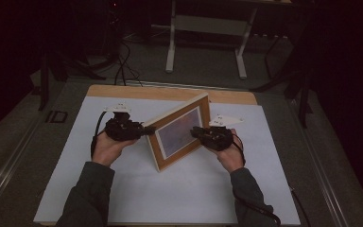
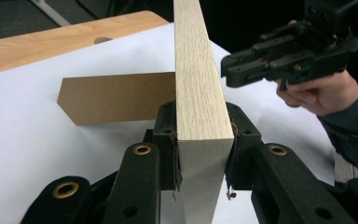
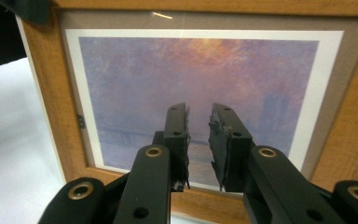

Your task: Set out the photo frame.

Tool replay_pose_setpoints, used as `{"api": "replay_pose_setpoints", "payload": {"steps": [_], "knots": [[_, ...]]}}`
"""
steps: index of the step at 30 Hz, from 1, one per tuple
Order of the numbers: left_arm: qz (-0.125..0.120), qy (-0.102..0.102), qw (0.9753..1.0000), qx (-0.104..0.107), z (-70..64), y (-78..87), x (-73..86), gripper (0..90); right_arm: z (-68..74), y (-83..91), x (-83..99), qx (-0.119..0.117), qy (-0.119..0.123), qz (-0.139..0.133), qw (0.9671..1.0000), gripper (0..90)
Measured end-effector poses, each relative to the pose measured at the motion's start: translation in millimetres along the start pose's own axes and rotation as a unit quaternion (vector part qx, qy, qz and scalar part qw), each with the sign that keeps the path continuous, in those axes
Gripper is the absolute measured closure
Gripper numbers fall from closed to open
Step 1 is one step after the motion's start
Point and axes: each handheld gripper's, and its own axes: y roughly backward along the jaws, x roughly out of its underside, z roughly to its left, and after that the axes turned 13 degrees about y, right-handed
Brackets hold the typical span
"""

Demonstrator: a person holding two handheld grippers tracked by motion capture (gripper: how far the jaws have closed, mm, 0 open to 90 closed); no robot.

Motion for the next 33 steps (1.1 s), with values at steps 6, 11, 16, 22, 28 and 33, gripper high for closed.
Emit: {"api": "replay_pose_setpoints", "payload": {"steps": [6,11,16,22,28,33], "knots": [[0.0,0.004,1.0,0.005,3.1,0.7,-0.6,71.9,-2.4,1.3,1.6,0.009,-0.007,-0.002,0.9999,75.5],[-0.017,0.003,0.9995,-0.027,-4.1,0.7,3.7,70.7,-5.2,2.4,2.6,0.017,-0.013,-0.001,0.9998,73.5],[-0.045,0.005,0.9963,-0.073,-13.2,2.6,12.0,66.5,-10.5,5.9,2.3,0.034,-0.014,0.002,0.9993,70.9],[-0.063,0.007,0.9922,-0.107,-20.8,4.0,23.1,63.6,-20.6,8.9,2.3,0.052,-0.022,0.006,0.9984,68.0],[-0.067,0.005,0.9891,-0.131,-26.0,1.4,36.8,64.1,-31.4,11.6,2.7,0.074,-0.033,0.003,0.9967,64.2],[-0.066,0.001,0.9899,-0.126,-25.9,3.2,37.2,68.2,-41.3,14.3,0.4,0.09,-0.04,0.002,0.9951,59.4]]}}
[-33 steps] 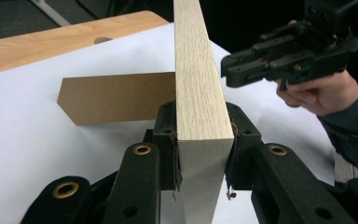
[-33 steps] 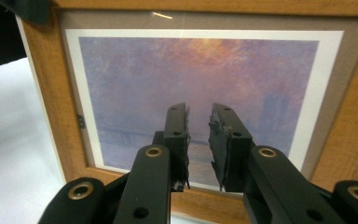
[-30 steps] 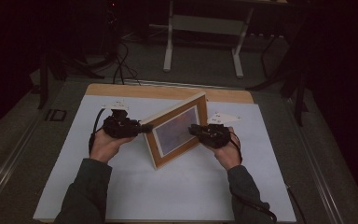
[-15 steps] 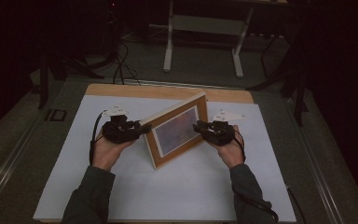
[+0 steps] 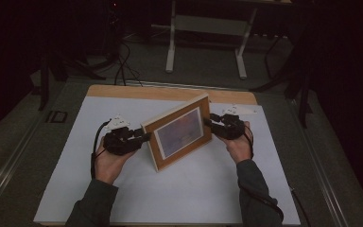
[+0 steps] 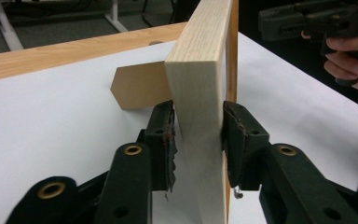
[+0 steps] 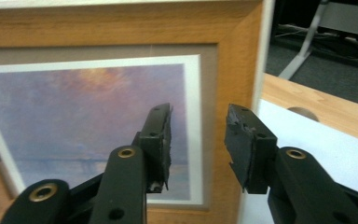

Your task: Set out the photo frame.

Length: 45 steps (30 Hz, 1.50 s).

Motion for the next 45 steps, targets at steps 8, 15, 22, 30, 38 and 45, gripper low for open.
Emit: {"api": "replay_pose_setpoints", "payload": {"steps": [8,15,22,30,38,45], "knots": [[0.012,-0.003,0.9999,-0.001,6.7,3.5,-5.7,69.1,-6.7,-0.7,-5.8,0.003,-0.001,-0.004,1.0,54.6],[0.018,-0.005,0.9998,0.004,14.0,6.4,-8.9,69.6,-8.1,-8.0,-10.7,0.002,0.018,0.007,0.9998,53.8],[0.022,-0.013,0.9997,0.003,16.3,5.4,-11.2,69.4,-15.8,-15.8,-14.8,-0.008,0.003,-0.001,1.0,48.9],[0.027,-0.032,0.999,-0.016,15.4,3.3,-14.7,67.9,-22.8,-25.4,-18.4,-0.024,-0.003,0.004,0.9997,43.3],[0.025,-0.033,0.999,-0.018,15.8,3.0,-14.7,67.9,-25.3,-32.1,-23.2,-0.037,0.002,0.004,0.9993,35.2],[0.026,-0.038,0.9987,-0.022,15.7,2.4,-15.6,67.6,-21.6,-44.1,-28.5,-0.048,0.012,0.007,0.9988,27.6]]}}
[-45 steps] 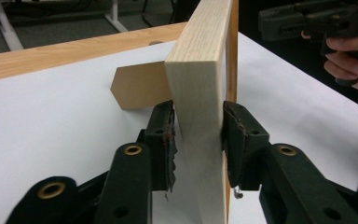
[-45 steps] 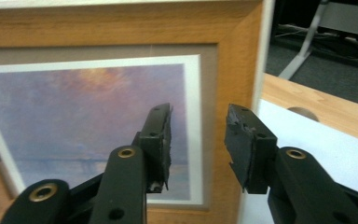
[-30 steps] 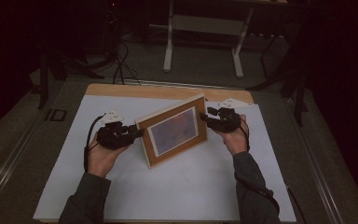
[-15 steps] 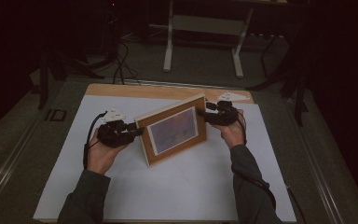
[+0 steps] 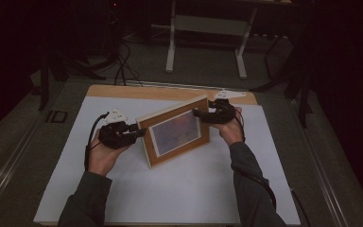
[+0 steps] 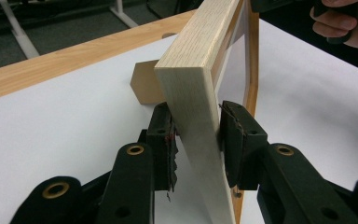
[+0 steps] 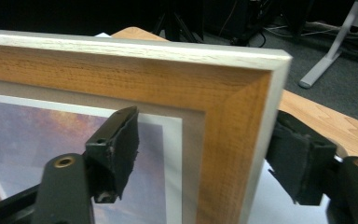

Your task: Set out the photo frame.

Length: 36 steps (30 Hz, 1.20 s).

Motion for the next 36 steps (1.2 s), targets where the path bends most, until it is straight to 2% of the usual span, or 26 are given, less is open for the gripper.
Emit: {"api": "replay_pose_setpoints", "payload": {"steps": [10,14,19,23,32,36], "knots": [[0.001,-0.01,0.9999,-0.008,-0.2,-1.5,-1.6,66.8,-4.8,-7.1,-0.3,-0.017,-0.011,-0.006,0.9998,24.6],[0.003,-0.014,0.9998,-0.013,0.9,-2.9,-3.6,66.7,-7.3,-9.9,2.3,-0.034,-0.022,-0.011,0.9991,23.4],[0.001,-0.015,0.9997,-0.021,1.9,-5.2,-5.5,66.7,-7.6,-9.0,2.8,-0.03,-0.03,-0.011,0.999,25.7],[-0.002,-0.009,0.9998,-0.017,3.7,-7.0,-7.0,67.2,-9.1,-5.4,4.4,-0.027,-0.041,-0.014,0.9987,28.6],[-0.008,0.007,0.9999,-0.009,7.0,-11.0,-8.5,67.3,-10.8,1.9,7.2,-0.022,-0.046,-0.011,0.9986,34.3],[-0.01,0.027,0.9996,0.007,11.3,-12.5,-10.6,68.6,-12.1,5.8,8.6,-0.021,-0.049,-0.01,0.9985,37.2]]}}
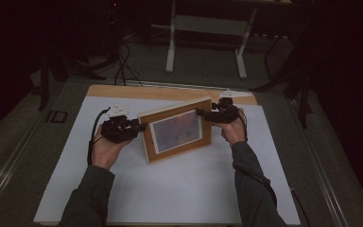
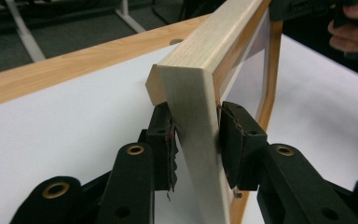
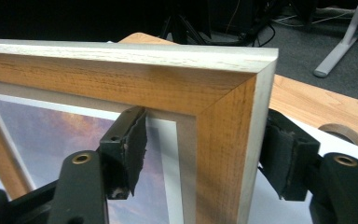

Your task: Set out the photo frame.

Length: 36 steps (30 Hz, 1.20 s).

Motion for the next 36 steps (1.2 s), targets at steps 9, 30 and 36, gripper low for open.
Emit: {"api": "replay_pose_setpoints", "payload": {"steps": [9,30,36], "knots": [[0.001,0.013,0.9999,0.008,3.6,-4.4,-5.9,68.4,-2.8,11.7,5.4,-0.002,-0.008,-0.006,1.0,45.4],[-0.019,0.032,0.9992,0.011,17.7,-16.2,-12.9,65.5,-0.8,19.7,5.7,0.015,-0.01,-0.015,0.9997,54.3],[-0.024,0.033,0.9991,0.01,20.8,-21.1,-15.9,64.5,-0.9,21.7,7.6,0.02,-0.012,-0.018,0.9996,56.3]]}}
